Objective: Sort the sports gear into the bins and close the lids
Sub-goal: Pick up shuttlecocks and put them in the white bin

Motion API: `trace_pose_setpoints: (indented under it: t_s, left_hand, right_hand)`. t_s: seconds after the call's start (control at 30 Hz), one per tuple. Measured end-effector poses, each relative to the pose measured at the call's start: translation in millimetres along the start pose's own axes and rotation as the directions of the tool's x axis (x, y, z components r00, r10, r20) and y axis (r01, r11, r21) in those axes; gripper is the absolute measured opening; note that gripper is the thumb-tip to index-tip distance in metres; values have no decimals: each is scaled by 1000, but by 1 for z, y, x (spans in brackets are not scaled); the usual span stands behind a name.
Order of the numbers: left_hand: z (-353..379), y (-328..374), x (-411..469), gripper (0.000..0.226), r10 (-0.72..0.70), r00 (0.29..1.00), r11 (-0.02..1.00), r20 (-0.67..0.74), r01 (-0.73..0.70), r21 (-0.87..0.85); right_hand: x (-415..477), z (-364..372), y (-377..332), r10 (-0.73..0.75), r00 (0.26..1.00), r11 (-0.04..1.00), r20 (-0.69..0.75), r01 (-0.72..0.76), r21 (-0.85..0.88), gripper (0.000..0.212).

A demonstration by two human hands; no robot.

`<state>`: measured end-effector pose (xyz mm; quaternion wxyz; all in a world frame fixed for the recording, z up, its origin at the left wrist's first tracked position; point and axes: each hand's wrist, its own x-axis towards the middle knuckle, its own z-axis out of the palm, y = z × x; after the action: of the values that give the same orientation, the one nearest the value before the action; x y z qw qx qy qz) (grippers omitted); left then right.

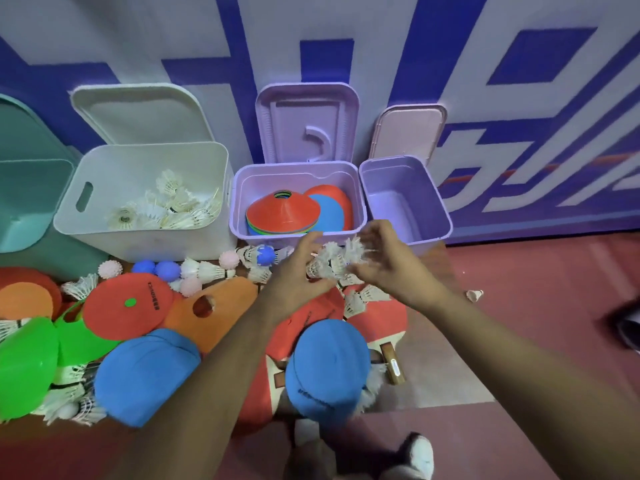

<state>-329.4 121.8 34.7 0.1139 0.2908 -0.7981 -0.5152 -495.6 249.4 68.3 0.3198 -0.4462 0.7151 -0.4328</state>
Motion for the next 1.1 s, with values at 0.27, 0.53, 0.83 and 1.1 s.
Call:
trace_pose_setpoints:
  t_s: [0.27,0.53,0.83,1.1]
  left_hand:
    - [130,95,4,51,94,995,995,13,-94,-46]
    - [330,175,20,50,-36,998,947,52,51,-317]
    - [466,202,84,61,-202,972,872,122,235,-429]
    - [546,156,204,24,-313,949,835,40,295,-464]
  right_hand:
    - [-80,-110,44,-81,996,996,-31,82,39,13]
    - [-170,-259,140,52,995,998,-87,-48,49,10]
    - [-187,-374,230,171,985,979,4,-170,114,27]
    - [-102,-431,333,277,959,942,57,-283,178,25]
